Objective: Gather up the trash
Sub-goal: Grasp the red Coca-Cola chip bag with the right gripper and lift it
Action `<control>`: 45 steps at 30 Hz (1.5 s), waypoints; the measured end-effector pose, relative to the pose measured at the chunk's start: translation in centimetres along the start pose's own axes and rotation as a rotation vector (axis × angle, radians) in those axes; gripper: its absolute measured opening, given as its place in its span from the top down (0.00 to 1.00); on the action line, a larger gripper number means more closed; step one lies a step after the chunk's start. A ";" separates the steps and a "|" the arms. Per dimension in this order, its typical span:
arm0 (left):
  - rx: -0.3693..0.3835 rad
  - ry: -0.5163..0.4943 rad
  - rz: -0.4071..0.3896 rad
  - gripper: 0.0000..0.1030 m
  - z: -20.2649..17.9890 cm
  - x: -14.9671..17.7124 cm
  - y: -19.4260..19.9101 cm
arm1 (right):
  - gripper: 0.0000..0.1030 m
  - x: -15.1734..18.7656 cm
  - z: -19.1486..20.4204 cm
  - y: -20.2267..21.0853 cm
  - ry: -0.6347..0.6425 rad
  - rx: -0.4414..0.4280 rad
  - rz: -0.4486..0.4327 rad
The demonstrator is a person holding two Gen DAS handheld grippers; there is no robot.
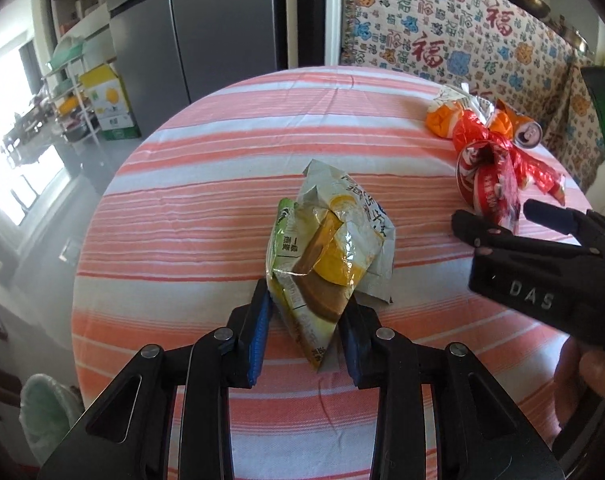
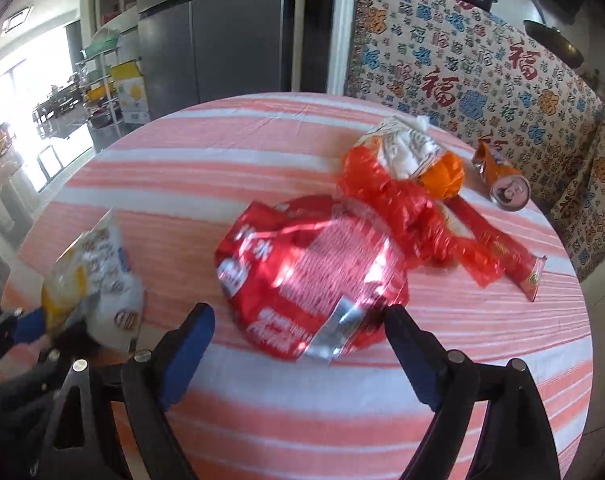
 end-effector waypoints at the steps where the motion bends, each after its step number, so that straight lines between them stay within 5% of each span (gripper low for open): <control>1: 0.006 0.008 0.002 0.67 0.0 0.0 0.0 | 0.15 0.0 -1.0 -0.4 -0.030 0.016 0.017; 4: 0.026 0.016 0.008 0.68 -0.2 0.0 0.0 | 0.15 2.0 -5.2 -0.9 -0.108 0.039 0.058; 10: 0.037 -0.007 0.017 0.43 -1.7 0.2 0.0 | 0.15 4.8 -12.9 0.9 -0.175 0.079 0.047; 14: 0.046 -0.039 0.025 0.26 -2.2 0.5 -0.1 | 0.14 5.9 -12.6 2.2 -0.081 -0.005 0.039; 19: 0.055 -0.053 0.032 0.18 -2.2 0.6 -0.2 | 0.14 6.5 -11.3 3.2 0.046 -0.109 0.026; 22: 0.055 -0.059 0.035 0.16 -2.1 0.3 -0.5 | 0.14 6.1 -10.8 3.6 0.139 -0.095 -0.005; 25: 0.071 -0.043 0.031 0.18 -1.9 -0.5 -0.9 | 0.15 5.3 -9.0 4.7 0.253 -0.077 -0.086; 27: 0.087 -0.029 0.020 0.29 -1.8 -0.9 -1.0 | 0.17 4.5 -7.5 5.4 0.326 -0.057 -0.163; 29: 0.097 -0.024 0.014 0.45 -1.6 -1.2 -1.1 | 0.49 4.0 -6.6 5.2 0.360 -0.054 -0.159; 30: 0.100 -0.019 0.013 0.49 -1.5 -1.2 -1.0 | 0.74 3.8 -6.6 4.8 0.349 -0.058 -0.141; 31: 0.105 -0.015 0.012 0.56 -1.5 -1.1 -0.9 | 0.79 3.4 -6.8 4.7 0.316 -0.067 -0.135; 41: 0.209 0.027 0.025 0.68 -2.7 -0.8 -0.1 | 0.85 2.5 -11.6 8.0 -0.139 -0.269 -0.103; 45: 0.194 0.007 0.022 0.68 -3.3 -0.5 0.0 | 0.84 3.3 -12.0 7.9 -0.107 -0.191 -0.088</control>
Point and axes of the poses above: each gripper's, at about its wrist camera, not at the fingertips, and y roughly against the way its jaws point, z to its left, x to its underside, the point moved 7 cm from there along -y, roughly the way its jaws point, and after that the axes turned 5 degrees about -z, right-handed, at the moved point
